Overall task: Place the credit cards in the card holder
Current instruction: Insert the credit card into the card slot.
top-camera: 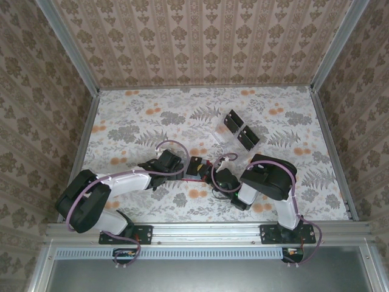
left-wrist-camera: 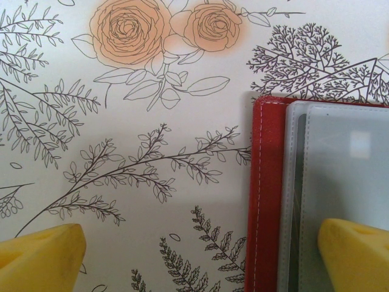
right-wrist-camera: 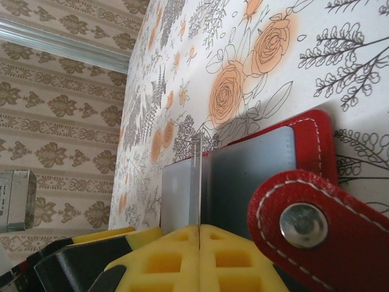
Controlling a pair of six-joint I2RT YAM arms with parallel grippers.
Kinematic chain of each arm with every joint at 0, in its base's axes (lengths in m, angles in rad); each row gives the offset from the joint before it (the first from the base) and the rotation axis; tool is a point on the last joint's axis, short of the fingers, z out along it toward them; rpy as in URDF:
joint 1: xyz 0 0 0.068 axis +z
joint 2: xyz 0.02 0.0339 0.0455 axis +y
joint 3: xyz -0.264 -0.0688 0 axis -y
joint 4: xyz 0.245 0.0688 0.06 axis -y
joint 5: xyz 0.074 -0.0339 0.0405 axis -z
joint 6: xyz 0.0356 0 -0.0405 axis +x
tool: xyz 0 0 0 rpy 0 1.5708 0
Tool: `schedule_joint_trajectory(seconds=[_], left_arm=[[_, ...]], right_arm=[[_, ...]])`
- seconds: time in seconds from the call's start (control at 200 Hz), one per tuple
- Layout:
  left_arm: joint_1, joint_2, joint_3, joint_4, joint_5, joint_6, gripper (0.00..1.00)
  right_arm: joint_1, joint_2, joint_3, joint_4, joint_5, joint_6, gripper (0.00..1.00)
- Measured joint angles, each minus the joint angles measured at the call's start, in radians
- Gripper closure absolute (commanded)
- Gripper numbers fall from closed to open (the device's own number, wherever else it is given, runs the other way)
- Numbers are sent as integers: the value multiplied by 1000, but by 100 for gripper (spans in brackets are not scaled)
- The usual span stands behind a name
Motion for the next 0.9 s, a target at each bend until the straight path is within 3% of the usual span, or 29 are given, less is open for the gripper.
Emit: schedule_joint_trajectory(seconds=[0.9], left_arm=[[1, -3, -1, -3, 0, 0, 0]], right_arm=[[7, 1, -40, 49, 38, 17, 100]])
